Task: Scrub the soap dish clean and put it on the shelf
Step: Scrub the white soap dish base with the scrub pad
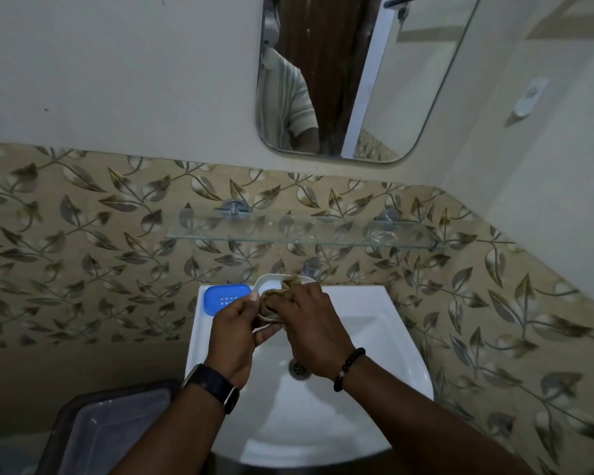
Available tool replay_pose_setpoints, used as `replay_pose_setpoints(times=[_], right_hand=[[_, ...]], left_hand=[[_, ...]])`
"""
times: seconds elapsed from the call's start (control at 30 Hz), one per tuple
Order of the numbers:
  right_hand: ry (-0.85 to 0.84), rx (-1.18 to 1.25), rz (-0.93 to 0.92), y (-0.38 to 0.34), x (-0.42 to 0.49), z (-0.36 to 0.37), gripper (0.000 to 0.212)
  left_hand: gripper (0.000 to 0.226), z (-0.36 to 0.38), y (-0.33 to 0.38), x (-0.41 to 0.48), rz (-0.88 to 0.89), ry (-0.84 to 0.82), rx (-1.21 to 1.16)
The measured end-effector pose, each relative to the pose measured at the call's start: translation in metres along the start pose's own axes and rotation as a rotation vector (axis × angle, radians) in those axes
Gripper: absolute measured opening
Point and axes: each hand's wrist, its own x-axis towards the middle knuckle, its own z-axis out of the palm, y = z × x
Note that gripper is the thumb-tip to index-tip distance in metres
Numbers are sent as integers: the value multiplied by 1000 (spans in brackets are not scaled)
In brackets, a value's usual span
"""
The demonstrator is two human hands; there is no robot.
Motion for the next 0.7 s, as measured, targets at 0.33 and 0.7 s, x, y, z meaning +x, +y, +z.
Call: replay_pose_setpoints(times=[0.33,0.7], right_hand=[[-279,115,1,49,9,-20,45],[-355,509,32,114,11,-43,37]], left_hand=[[40,6,1,14,81,-44,306],[24,32,27,22,711,-420,1237]])
